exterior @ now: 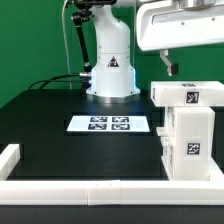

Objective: Assemble cabinet

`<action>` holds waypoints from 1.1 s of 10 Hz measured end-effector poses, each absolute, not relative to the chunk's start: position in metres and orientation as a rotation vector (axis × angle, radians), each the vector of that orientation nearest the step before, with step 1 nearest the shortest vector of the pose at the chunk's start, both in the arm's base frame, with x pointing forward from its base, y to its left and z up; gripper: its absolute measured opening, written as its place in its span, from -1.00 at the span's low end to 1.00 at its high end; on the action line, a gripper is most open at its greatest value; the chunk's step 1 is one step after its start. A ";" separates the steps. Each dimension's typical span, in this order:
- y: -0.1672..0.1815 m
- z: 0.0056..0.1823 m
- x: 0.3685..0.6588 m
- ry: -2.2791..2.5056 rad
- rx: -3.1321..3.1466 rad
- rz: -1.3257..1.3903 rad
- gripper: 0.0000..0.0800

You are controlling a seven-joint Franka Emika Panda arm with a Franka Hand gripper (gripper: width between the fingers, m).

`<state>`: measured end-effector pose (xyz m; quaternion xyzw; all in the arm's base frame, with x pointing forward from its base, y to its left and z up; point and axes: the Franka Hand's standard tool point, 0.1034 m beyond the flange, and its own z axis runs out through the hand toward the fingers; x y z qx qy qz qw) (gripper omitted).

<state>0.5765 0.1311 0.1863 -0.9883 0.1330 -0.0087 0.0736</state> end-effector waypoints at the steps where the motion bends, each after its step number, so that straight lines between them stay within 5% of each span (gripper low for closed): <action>1: 0.130 0.185 0.578 0.091 -3.005 -0.092 0.99; 11: 0.123 0.175 0.575 -1.540 -2.679 -0.157 0.99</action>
Offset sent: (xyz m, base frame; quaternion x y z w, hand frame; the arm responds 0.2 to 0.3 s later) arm -0.0060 -0.0009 -0.0057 0.0095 -0.0385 -0.3275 0.9440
